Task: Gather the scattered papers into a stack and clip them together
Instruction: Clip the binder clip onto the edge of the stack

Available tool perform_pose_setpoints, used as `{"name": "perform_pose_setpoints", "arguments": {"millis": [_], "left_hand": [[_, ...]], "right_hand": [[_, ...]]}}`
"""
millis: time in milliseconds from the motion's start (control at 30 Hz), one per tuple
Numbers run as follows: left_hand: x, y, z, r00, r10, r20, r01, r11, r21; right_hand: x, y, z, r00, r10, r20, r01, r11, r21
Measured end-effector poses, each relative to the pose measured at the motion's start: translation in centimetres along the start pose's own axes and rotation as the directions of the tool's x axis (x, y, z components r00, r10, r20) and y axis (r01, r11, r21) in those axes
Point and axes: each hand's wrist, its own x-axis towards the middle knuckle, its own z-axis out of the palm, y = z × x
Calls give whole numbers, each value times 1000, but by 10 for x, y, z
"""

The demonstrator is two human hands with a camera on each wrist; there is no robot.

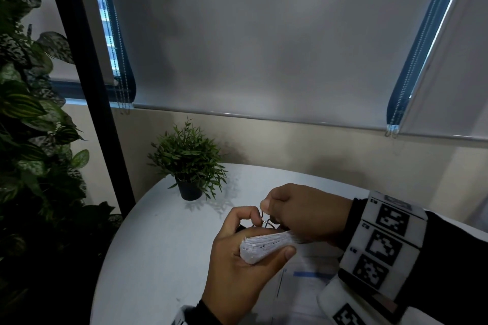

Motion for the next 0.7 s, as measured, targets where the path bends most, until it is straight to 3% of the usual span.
{"name": "perform_pose_setpoints", "arguments": {"millis": [300, 433, 500, 600, 700], "left_hand": [[-1, 1, -4, 994, 45, 99, -45, 999, -5], [-2, 0, -2, 984, 117, 134, -121, 992, 22], [-3, 0, -1, 985, 117, 123, -121, 992, 26], [-4, 0, 0, 995, 47, 93, -49, 999, 22], [-3, 1, 0, 997, 38, 66, -43, 996, 80]], "right_hand": [[6, 10, -20, 986, 13, -168, 25, 974, 227], [3, 4, -39, 968, 50, -247, 70, 888, 455], [2, 3, -49, 950, 41, -308, 116, 874, 472], [-2, 4, -56, 913, -67, -402, 132, 982, 135], [-8, 6, -47, 931, -169, -322, 85, 962, -259]]}}
